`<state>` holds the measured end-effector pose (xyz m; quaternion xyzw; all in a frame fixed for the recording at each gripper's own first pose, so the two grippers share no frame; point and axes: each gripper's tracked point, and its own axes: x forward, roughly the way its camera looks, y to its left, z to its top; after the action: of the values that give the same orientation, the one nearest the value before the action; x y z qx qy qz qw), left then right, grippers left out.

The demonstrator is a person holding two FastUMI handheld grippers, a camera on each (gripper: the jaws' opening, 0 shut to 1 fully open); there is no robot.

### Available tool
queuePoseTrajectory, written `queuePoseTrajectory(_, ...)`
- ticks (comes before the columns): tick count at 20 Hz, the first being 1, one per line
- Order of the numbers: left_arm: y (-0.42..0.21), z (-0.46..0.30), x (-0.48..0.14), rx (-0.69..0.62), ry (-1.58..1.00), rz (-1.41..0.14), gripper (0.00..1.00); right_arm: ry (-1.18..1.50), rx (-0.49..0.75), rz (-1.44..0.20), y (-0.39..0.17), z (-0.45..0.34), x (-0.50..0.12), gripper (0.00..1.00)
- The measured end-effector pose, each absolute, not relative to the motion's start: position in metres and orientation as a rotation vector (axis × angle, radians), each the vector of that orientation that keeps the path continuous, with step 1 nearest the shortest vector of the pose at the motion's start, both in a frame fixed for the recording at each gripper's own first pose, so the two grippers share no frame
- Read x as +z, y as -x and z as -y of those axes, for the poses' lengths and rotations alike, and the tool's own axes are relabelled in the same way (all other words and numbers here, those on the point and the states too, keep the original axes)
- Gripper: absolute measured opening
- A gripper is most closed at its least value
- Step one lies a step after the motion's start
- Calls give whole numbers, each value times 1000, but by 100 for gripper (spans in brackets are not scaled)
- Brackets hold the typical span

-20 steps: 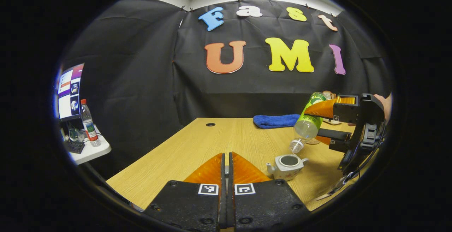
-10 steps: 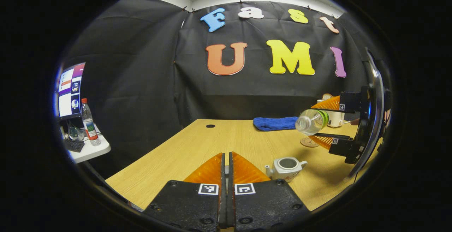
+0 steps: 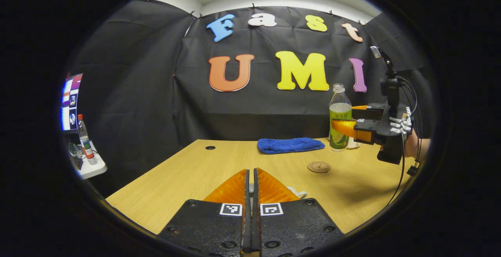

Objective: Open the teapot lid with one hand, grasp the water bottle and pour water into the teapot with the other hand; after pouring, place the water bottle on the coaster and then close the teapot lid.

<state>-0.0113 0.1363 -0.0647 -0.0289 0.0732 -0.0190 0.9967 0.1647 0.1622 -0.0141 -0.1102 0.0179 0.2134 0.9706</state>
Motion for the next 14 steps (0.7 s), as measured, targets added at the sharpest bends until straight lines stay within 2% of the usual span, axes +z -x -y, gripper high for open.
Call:
queuePoseTrajectory(5,9,-135,-66,-38,45,-150,3,-38,407,-202,-205,-145,-63,71)
queuePoseTrajectory(10,10,-141,-70,-27,33,-154,3,-53,379,-255,-231,-155,-102,71)
queuePoseTrajectory(14,8,-147,-75,-16,41,-165,3,-29,373,-241,-237,-164,-109,71)
